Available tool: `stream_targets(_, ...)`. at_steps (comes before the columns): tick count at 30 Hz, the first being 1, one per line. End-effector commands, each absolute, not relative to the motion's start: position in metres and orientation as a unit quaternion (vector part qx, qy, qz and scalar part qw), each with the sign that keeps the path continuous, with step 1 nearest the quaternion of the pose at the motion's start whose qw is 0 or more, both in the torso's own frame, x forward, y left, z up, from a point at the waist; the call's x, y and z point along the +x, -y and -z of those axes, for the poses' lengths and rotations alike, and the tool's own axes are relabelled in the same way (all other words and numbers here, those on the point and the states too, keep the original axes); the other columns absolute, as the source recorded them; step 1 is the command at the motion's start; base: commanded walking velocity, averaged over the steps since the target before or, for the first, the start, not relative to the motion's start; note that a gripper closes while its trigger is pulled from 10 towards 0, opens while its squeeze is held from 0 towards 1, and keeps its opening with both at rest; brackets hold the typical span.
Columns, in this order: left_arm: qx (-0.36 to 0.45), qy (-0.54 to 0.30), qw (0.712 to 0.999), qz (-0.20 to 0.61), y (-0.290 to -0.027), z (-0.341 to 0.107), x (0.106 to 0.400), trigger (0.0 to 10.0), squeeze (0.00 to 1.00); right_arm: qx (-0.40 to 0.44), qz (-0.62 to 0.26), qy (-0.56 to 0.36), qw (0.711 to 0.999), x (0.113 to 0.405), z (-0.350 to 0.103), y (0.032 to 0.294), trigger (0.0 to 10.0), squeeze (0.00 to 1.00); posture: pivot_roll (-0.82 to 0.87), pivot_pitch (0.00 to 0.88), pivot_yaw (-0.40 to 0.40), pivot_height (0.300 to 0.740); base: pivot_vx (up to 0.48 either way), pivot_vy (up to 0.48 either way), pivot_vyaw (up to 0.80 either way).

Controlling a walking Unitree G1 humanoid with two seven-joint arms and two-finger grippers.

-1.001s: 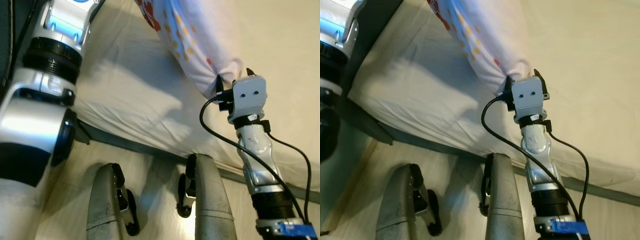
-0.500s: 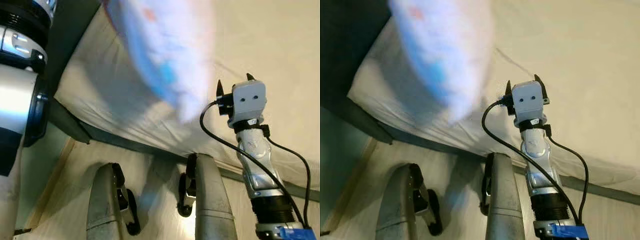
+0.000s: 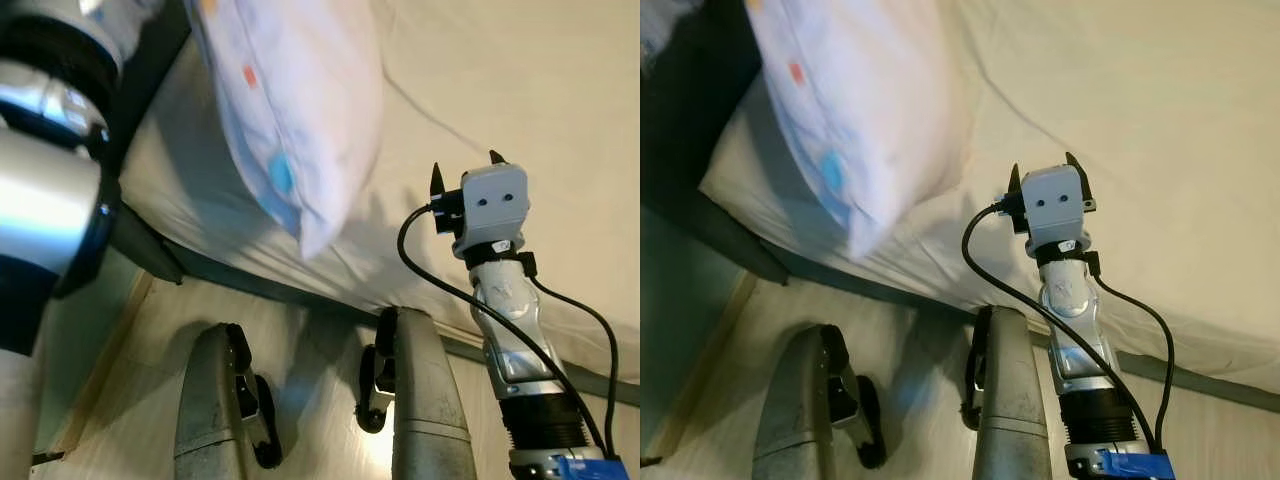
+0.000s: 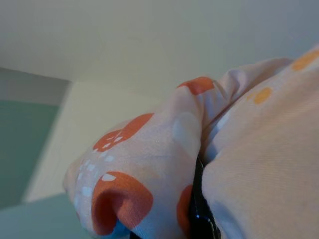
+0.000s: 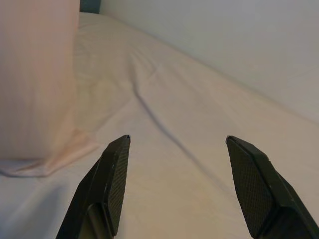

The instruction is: Clean up the room

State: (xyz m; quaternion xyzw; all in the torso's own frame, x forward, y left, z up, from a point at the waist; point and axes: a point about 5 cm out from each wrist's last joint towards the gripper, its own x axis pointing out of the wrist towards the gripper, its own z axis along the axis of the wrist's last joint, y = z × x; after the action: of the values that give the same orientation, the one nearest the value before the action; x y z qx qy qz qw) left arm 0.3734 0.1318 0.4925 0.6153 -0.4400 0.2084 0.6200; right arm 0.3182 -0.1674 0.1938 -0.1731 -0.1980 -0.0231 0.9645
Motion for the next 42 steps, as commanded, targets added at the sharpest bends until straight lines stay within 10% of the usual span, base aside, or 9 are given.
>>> stream_targets(1, 0.603, 0.483, 0.576, -0.266, -0.136, -0.53, 0.35, 10.0, 0.0, -0.175, 0.023, 0.18, 0.968, 0.314, -0.183, 0.168, 10.0, 0.0, -0.07, 0.279, 0.088, 0.57, 0.0, 0.0, 0.0)
stream_targets(11, 0.719, 0.498, 0.424, -0.235, -0.109, -0.546, 0.337, 10.0, 0.0, -0.172, 0.022, 0.174, 0.969, 0.312, -0.179, 0.167, 10.0, 0.0, -0.07, 0.291, 0.097, 0.57, 0.0, 0.0, 0.0)
stream_targets(14, 0.725, 0.496, 0.418, -0.23, -0.106, -0.543, 0.339, 10.0, 0.0, -0.172, 0.021, 0.174, 0.969, 0.312, -0.179, 0.167, 10.0, 0.0, -0.07, 0.291, 0.097, 0.57, 0.0, 0.0, 0.0)
stream_targets(24, 0.672, 0.33, 0.663, -0.019, -0.07, -0.432, 0.4, 10.0, 0.0, -0.17, 0.019, 0.175, 0.969, 0.313, -0.181, 0.165, 10.0, 0.0, -0.08, 0.291, 0.084, 0.57, 0.0, 0.0, 0.0)
stream_targets(25, 0.625, 0.304, 0.719, 0.006, -0.067, -0.422, 0.404, 10.0, 1.0, -0.171, 0.019, 0.175, 0.97, 0.312, -0.18, 0.166, 10.0, 0.0, -0.08, 0.29, 0.083, 0.57, 0.0, 0.0, 0.0)
stream_targets(31, 0.407, 0.232, 0.881, 0.063, -0.068, -0.405, 0.412, 10.0, 1.0, -0.171, 0.02, 0.174, 0.97, 0.311, -0.18, 0.166, 10.0, 0.0, -0.09, 0.293, 0.085, 0.57, 0.0, 0.0, 0.0)
stream_targets(36, 0.187, 0.221, 0.935, 0.204, -0.054, -0.415, 0.405, 10.0, 1.0, -0.17, 0.018, 0.173, 0.97, 0.311, -0.179, 0.164, 10.0, 0.0, -0.09, 0.291, 0.084, 0.57, 0.0, 0.0, 0.0)
stream_targets(37, 0.137, 0.218, 0.922, 0.29, -0.046, -0.42, 0.399, 10.0, 0.0, -0.169, 0.017, 0.173, 0.97, 0.311, -0.179, 0.163, 10.0, 0.0, -0.08, 0.29, 0.084, 0.57, 0.0, 0.0, 0.0)
stream_targets(42, 0.078, 0.218, 0.824, 0.516, -0.037, -0.426, 0.379, 10.0, 0.0, -0.164, 0.02, 0.175, 0.971, 0.313, -0.18, 0.161, 10.0, 0.0, -0.07, 0.288, 0.087, 0.57, 0.0, 0.0, 0.0)
